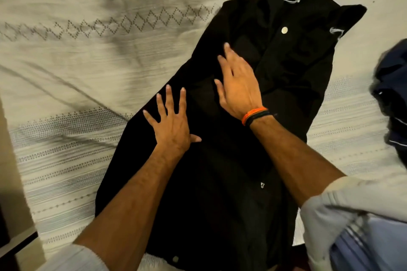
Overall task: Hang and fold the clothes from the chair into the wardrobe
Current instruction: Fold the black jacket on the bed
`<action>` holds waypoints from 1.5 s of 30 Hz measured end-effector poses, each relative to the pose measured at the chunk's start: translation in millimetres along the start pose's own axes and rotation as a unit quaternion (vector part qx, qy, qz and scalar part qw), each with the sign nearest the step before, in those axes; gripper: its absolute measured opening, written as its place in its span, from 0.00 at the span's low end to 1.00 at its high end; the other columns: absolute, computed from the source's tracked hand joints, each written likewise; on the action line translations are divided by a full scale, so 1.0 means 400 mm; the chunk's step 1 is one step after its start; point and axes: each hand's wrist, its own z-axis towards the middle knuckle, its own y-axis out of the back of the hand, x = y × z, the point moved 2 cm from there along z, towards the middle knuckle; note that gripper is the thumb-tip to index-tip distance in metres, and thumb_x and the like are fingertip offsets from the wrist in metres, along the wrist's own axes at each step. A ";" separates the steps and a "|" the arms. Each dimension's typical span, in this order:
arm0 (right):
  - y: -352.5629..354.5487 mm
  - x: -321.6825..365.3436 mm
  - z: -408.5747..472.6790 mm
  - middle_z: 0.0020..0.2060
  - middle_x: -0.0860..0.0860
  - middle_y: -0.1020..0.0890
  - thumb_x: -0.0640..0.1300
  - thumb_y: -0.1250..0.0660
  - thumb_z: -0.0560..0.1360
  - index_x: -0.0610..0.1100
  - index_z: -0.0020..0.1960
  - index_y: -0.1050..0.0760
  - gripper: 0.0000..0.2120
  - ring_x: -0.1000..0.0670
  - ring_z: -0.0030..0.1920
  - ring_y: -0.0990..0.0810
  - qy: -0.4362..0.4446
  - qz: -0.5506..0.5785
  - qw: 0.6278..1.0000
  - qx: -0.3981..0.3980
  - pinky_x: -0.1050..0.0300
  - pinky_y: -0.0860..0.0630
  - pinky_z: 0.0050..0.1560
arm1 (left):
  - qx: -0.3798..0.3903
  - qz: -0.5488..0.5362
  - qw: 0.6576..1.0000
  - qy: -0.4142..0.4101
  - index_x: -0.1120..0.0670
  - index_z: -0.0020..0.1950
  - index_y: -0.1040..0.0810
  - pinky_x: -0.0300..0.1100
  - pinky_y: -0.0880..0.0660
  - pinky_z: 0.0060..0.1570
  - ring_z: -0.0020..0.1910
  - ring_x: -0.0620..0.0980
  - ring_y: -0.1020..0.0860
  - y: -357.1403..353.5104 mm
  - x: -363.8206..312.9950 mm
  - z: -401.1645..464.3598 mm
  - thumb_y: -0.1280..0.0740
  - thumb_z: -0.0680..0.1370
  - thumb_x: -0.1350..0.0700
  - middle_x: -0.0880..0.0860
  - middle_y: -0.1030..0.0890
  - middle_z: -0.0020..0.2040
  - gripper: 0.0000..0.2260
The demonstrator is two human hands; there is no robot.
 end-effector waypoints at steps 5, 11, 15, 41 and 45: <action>-0.017 -0.016 0.066 0.79 0.42 0.43 0.56 0.40 0.78 0.41 0.78 0.40 0.33 0.42 0.78 0.42 0.114 -0.070 0.986 0.095 0.45 0.45 0.76 | -0.011 -0.037 0.999 0.008 0.47 0.76 0.74 0.77 0.56 0.67 0.76 0.62 0.69 0.000 -0.003 0.000 0.23 0.63 0.36 0.55 0.76 0.75 0.65; -0.017 -0.012 0.118 0.80 0.42 0.50 0.54 0.40 0.76 0.39 0.79 0.45 0.36 0.45 0.80 0.49 0.052 -0.081 0.993 0.075 0.45 0.51 0.78 | -0.001 -0.035 0.999 0.011 0.48 0.76 0.75 0.79 0.55 0.64 0.76 0.63 0.70 0.003 -0.013 0.006 0.22 0.63 0.38 0.56 0.77 0.75 0.66; -0.048 0.008 0.118 0.81 0.48 0.53 0.57 0.40 0.79 0.43 0.81 0.53 0.38 0.49 0.80 0.54 0.048 -0.060 0.981 0.176 0.49 0.58 0.79 | 0.006 -0.035 0.999 0.008 0.48 0.76 0.75 0.78 0.55 0.64 0.75 0.63 0.70 0.004 -0.010 0.009 0.22 0.63 0.37 0.56 0.77 0.74 0.66; 0.298 -0.378 -0.003 0.57 0.47 0.20 0.46 0.29 0.73 0.43 0.60 0.25 0.17 0.45 0.59 0.23 -0.381 0.231 0.878 -0.177 0.49 0.25 0.61 | -0.155 -0.182 0.954 -0.182 0.59 0.68 0.26 0.48 0.30 0.66 0.66 0.56 0.27 0.469 -0.403 0.242 0.27 0.75 0.48 0.58 0.24 0.66 0.26; 0.299 -0.484 0.038 0.65 0.42 0.28 0.56 0.30 0.74 0.39 0.67 0.31 0.29 0.41 0.65 0.29 -0.486 0.184 0.841 -0.150 0.49 0.31 0.63 | -0.174 -0.175 0.951 -0.186 0.58 0.68 0.27 0.48 0.32 0.66 0.67 0.56 0.27 0.514 -0.489 0.356 0.29 0.76 0.46 0.58 0.24 0.66 0.26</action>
